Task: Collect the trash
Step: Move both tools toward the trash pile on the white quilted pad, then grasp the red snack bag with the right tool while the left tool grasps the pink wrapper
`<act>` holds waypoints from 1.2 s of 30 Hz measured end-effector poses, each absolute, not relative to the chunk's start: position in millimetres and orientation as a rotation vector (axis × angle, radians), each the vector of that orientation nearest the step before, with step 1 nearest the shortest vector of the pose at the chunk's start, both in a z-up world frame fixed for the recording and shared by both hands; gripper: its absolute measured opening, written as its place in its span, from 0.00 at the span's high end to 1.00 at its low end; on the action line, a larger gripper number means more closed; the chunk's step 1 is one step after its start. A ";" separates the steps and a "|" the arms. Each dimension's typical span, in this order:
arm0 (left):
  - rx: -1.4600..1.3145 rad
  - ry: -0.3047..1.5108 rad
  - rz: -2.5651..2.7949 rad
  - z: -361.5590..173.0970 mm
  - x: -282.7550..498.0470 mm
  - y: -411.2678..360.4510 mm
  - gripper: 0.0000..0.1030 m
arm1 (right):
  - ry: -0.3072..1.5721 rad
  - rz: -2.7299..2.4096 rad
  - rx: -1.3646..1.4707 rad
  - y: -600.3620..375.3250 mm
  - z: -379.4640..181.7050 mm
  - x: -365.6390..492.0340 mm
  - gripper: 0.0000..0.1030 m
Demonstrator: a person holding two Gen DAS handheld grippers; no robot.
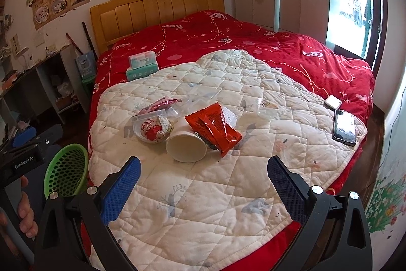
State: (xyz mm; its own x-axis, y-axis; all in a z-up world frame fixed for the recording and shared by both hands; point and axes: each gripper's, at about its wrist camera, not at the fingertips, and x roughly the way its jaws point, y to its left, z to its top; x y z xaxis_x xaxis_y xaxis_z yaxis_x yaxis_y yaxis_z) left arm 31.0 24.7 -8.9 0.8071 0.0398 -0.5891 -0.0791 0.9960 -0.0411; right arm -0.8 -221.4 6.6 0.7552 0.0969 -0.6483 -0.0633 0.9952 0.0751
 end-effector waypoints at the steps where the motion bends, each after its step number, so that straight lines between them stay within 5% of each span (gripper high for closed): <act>1: -0.065 0.630 0.063 -9.4 32.4 24.8 0.05 | 0.711 0.089 0.048 -221.7 6.0 1.0 0.06; 36: -0.051 0.707 0.087 -39.1 101.2 35.6 0.05 | 0.868 0.319 0.013 -234.6 -49.4 135.7 0.07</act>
State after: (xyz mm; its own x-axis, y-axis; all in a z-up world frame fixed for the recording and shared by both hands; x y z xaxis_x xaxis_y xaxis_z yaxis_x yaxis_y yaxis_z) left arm 101.2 35.6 -39.1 0.7568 0.0629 -0.6506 -0.0972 0.9951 -0.0168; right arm 135.7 -234.6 -49.4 0.6022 0.2809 -0.7473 -0.2706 0.9525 0.1400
